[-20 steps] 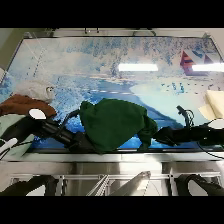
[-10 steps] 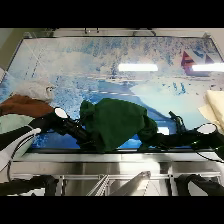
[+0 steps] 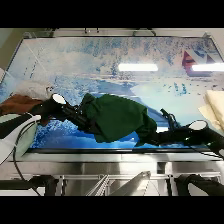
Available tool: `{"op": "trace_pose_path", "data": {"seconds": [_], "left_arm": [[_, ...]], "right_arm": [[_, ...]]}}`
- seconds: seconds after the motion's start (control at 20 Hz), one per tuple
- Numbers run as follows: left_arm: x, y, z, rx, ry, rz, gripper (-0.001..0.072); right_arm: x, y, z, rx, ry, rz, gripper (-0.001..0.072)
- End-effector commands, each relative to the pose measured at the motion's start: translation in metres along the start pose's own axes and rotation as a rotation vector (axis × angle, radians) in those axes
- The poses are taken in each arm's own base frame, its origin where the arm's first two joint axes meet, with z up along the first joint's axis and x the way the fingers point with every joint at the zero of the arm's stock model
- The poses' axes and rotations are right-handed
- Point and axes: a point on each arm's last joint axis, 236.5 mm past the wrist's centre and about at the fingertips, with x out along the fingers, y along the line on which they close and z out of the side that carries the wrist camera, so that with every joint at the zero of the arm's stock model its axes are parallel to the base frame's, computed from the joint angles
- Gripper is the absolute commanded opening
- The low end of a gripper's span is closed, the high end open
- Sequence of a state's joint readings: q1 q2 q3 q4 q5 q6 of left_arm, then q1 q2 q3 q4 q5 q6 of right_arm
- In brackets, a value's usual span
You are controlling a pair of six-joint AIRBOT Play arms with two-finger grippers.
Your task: Fold the shirts.
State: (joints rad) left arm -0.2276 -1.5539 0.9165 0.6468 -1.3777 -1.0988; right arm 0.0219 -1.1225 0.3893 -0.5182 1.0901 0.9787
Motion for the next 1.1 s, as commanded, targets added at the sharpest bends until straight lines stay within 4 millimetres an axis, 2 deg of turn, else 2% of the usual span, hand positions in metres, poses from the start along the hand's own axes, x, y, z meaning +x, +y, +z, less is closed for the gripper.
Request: {"op": "trace_pose_path", "data": {"seconds": [0.0, 0.05, 0.1, 0.15, 0.2, 0.25, 0.3, 0.4, 0.5, 0.6, 0.7, 0.8, 0.85, 0.95, 1.05], "left_arm": [[-0.061, -0.06, -0.004, 0.106, -0.056, -0.136, 0.0021], [-0.094, -0.089, -0.004, 0.165, -0.123, -0.199, 0.0021], [-0.132, -0.12, -0.002, 0.238, -0.225, -0.255, 0.0021], [-0.171, -0.149, -0.001, 0.307, -0.345, -0.301, 0.0021], [-0.21, -0.173, -0.001, 0.371, -0.479, -0.323, 0.0021], [-0.248, -0.194, -0.003, 0.424, -0.617, -0.322, 0.0022], [-0.277, -0.209, -0.01, 0.471, -0.719, -0.305, 0.0025], [-0.315, -0.236, -0.034, 0.563, -0.841, -0.251, 0.0026], [-0.336, -0.254, -0.059, 0.634, -0.917, -0.161, 0.0027], [-0.343, -0.262, -0.079, 0.653, -0.959, -0.098, 0.0029], [-0.34, -0.265, -0.094, 0.666, -0.98, -0.054, 0.0029], [-0.331, -0.259, -0.095, 0.639, -0.985, -0.071, 0.0029], [-0.325, -0.252, -0.092, 0.611, -0.967, -0.102, 0.0029], [-0.305, -0.23, -0.077, 0.522, -0.891, -0.205, 0.0029], [-0.279, -0.202, -0.053, 0.406, -0.774, -0.328, 0.0029]], "right_arm": [[-0.057, 0.065, 0.042, -0.176, -0.11, 0.101, 0.0022], [-0.097, 0.085, 0.066, -0.239, -0.208, 0.074, 0.0021], [-0.142, 0.091, 0.088, -0.29, -0.317, -0.027, 0.0021], [-0.2, 0.088, 0.108, -0.318, -0.446, -0.201, 0.0021], [-0.256, 0.086, 0.12, -0.324, -0.566, -0.355, 0.0021], [-0.31, 0.097, 0.127, -0.328, -0.698, -0.454, 0.0021], [-0.348, 0.119, 0.131, -0.359, -0.815, -0.481, 0.0021], [-0.398, 0.17, 0.126, -0.47, -0.99, -0.495, 0.0021], [-0.425, 0.201, 0.113, -0.551, -1.093, -0.551, 0.0021], [-0.44, 0.222, 0.096, -0.602, -1.176, -0.601, 0.0021], [-0.449, 0.25, 0.077, -0.687, -1.258, -0.627, 0.0021], [-0.455, 0.278, 0.062, -0.79, -1.328, -0.63, 0.0021], [-0.452, 0.29, 0.061, -0.835, -1.337, -0.589, 0.0021], [-0.436, 0.295, 0.08, -0.858, -1.273, -0.44, 0.0022], [-0.414, 0.272, 0.119, -0.796, -1.148, -0.304, 0.0022]]}}
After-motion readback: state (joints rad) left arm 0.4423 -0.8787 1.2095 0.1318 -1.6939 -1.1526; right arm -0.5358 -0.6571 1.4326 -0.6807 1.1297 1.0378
